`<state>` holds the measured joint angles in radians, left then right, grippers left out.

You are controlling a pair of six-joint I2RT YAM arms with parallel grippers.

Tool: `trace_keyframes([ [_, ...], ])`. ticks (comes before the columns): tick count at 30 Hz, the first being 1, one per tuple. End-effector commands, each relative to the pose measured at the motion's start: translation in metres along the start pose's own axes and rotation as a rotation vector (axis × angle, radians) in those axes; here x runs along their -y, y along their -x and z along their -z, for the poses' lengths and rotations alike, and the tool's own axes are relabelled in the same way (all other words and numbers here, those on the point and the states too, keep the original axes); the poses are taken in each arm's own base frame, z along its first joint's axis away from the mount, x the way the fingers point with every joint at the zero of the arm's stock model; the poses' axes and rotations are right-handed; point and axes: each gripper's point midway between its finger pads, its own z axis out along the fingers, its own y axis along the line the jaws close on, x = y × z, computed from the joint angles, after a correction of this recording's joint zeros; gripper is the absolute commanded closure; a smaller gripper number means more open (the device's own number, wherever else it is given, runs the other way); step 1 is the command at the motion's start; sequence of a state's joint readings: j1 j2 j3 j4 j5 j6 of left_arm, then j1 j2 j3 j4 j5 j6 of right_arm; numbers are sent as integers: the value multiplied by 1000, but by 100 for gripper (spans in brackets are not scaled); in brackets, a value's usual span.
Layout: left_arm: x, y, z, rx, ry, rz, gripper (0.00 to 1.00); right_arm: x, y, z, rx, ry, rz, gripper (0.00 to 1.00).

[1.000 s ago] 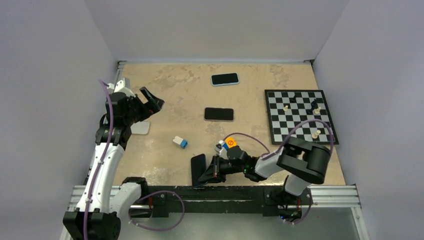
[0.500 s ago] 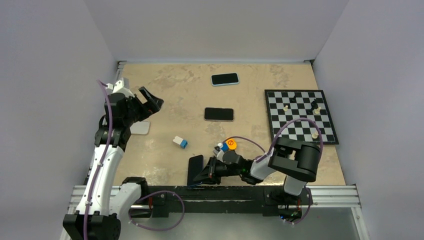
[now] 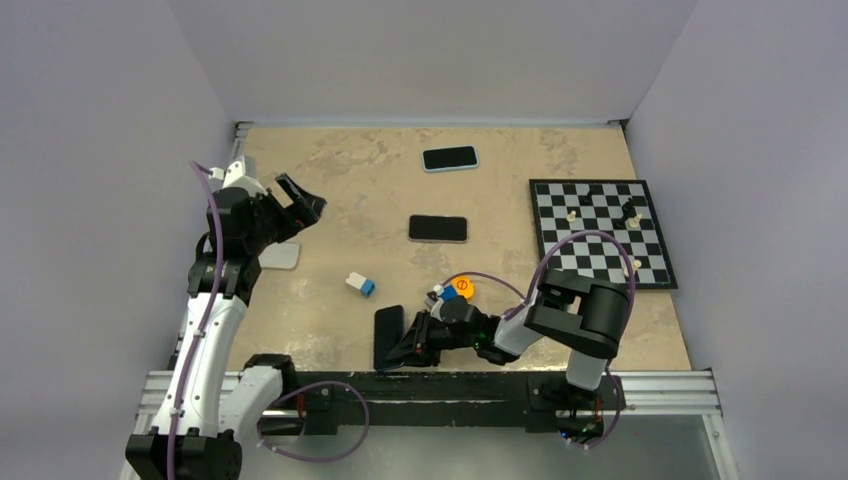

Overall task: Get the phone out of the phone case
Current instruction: Place the phone at the center of the board.

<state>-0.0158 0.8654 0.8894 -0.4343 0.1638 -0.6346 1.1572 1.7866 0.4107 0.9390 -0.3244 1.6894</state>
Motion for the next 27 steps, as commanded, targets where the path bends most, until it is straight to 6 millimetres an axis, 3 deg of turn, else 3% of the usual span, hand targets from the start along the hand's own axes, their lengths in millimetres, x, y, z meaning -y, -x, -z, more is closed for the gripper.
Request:
trace_keyframes([
  [1, 5, 7, 2, 33, -21, -18, 0, 7, 7, -1, 1, -53, 2, 76],
  [12, 4, 7, 2, 36, -17, -17, 0, 9, 12, -7, -8, -76, 13, 66],
  [22, 5, 8, 3, 39, -22, -19, 0, 16, 10, 3, -10, -142, 48, 37],
  [25, 5, 7, 3, 37, -25, -19, 0, 12, 11, 10, 3, -175, 94, 23],
  [27, 6, 8, 4, 41, -28, -19, 0, 12, 11, 16, 9, -206, 127, 21],
])
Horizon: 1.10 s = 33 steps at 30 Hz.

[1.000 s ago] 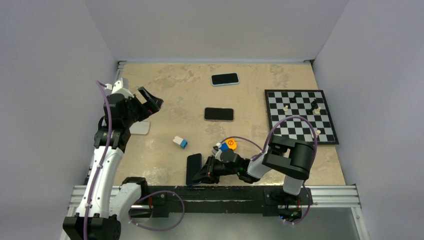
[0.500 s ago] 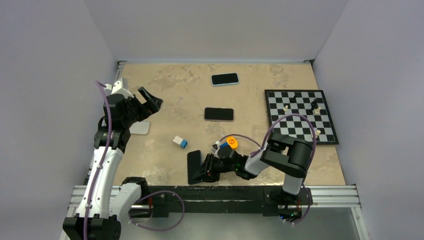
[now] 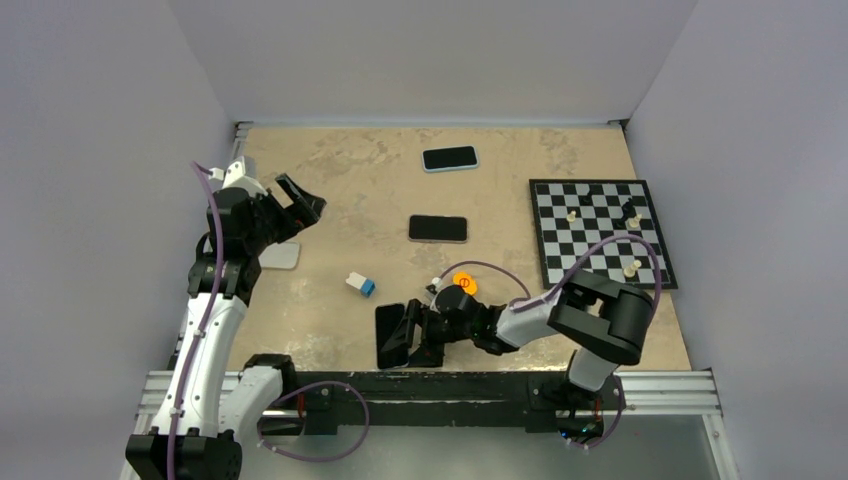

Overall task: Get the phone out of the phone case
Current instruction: Place the phone at the center of the board, then adjust the phone at the center of the board.

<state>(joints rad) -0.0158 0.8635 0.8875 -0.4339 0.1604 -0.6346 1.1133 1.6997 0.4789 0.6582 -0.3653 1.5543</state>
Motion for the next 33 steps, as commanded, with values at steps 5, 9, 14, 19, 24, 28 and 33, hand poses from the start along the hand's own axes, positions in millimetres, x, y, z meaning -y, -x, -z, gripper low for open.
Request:
trace_keyframes([
  [5, 7, 10, 6, 50, -32, -27, 0, -1, 7, 33, 54, -161, 205, 19],
  [9, 8, 10, 7, 50, -40, -28, 0, -34, 8, 52, 66, -120, 410, 16],
  [14, 8, 11, 8, 58, -39, -33, 0, -95, 38, 83, 214, -168, 844, 14],
  [19, 12, 10, 8, 52, -61, -32, 0, -109, 128, 107, 276, -493, 1468, 14],
  [24, 12, 10, 10, 61, -66, -37, 0, -100, 240, 131, 347, -936, 1825, 5],
  [28, 16, 14, 15, 81, -85, -41, 0, -88, 289, 120, 169, -825, 1784, 6],
  [33, 16, 16, 17, 94, -91, -36, 0, -53, 319, 103, -52, -820, 1816, 6],
])
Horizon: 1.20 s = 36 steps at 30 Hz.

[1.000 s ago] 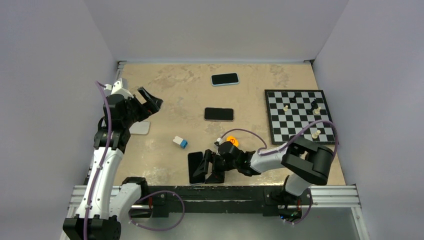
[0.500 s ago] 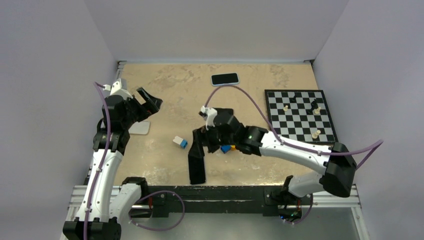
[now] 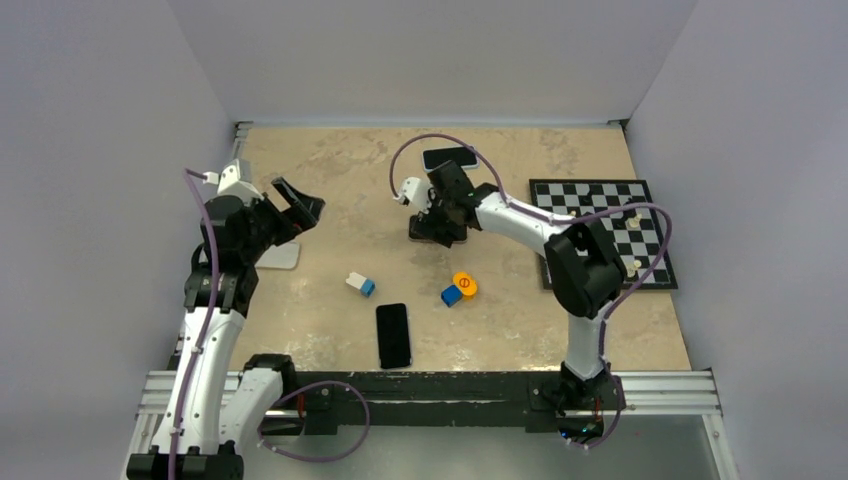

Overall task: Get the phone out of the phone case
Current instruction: Adjust the phone at the center of the board.

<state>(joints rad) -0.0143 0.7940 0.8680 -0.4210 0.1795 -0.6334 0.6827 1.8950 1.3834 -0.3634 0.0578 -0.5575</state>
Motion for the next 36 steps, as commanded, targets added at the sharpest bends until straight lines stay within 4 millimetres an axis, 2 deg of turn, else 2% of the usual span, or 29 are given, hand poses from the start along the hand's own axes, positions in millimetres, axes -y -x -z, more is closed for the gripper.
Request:
trace_keyframes([
  [1, 8, 12, 3, 53, -44, -23, 0, 4, 3, -12, -18, 161, 192, 6],
  [7, 7, 17, 4, 69, -54, -8, 0, 24, 16, -26, 118, 277, 118, 5],
  [10, 6, 17, 3, 64, -55, 1, 0, 24, 19, -32, 137, 357, 92, 5],
  [12, 6, 17, 3, 63, -57, 5, 0, 16, 12, -42, 110, 435, 81, 7],
  [16, 5, 19, 1, 63, -72, 23, 0, 10, 12, -48, 104, 491, 33, 7],
  [19, 3, 19, -3, 53, -77, 52, 0, 11, 17, -46, 115, 506, 1, 7],
  [23, 1, 19, -6, 45, -82, 71, 0, 8, 11, -48, 88, 522, -11, 8],
  [29, -1, 21, -6, 52, -73, 72, 0, -17, -4, -42, 25, 593, -14, 7],
  [34, -3, 20, -8, 46, -67, 81, 0, -26, -7, -36, -11, 571, -45, 3],
  [36, -4, 20, -9, 43, -64, 85, 0, -21, -13, -43, -69, 471, -77, 2],
])
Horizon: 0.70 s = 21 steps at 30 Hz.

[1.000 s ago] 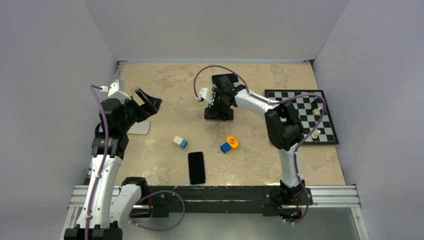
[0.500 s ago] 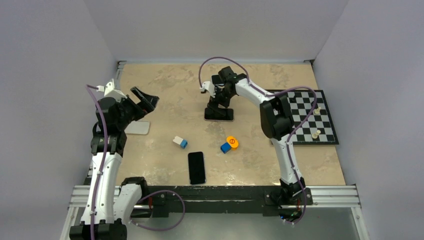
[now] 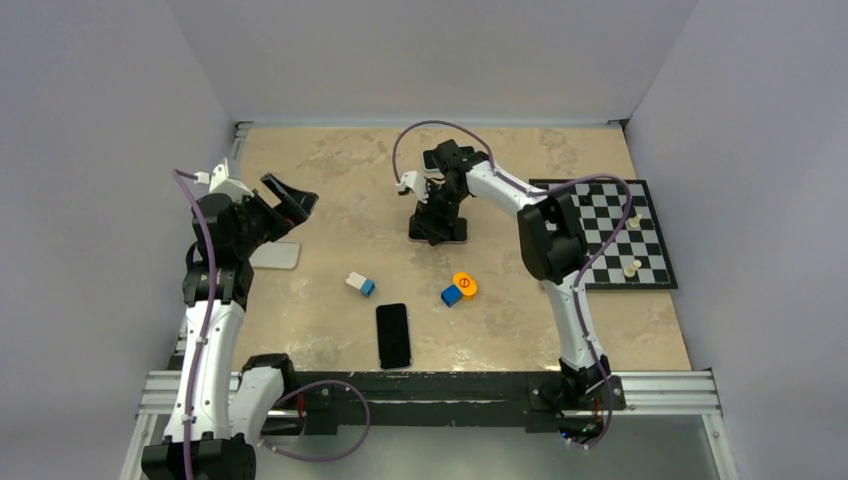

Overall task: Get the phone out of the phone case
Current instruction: Adjust the phone at the center of the board.

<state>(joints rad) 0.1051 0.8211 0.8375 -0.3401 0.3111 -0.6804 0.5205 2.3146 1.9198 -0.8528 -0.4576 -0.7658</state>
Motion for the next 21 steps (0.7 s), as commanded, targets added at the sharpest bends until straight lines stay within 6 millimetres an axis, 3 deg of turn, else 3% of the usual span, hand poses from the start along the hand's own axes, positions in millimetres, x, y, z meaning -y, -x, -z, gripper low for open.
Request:
trace_keyframes([
  [1, 6, 8, -1, 27, -30, 6, 0, -4, -4, 5, -71, -144, -91, 2],
  [9, 2, 8, -3, 24, -15, 8, 0, -8, -22, -15, -202, -272, -170, 3],
  [16, 0, 7, -3, 24, -5, 4, 0, -23, -30, -29, -248, -263, -409, 11],
  [18, -1, 7, -4, 23, -2, 3, 0, -25, -32, -34, -251, -264, -467, 17],
  [21, -2, 6, -4, 21, 2, 5, 0, -30, -36, -41, -261, -247, -528, 38],
])
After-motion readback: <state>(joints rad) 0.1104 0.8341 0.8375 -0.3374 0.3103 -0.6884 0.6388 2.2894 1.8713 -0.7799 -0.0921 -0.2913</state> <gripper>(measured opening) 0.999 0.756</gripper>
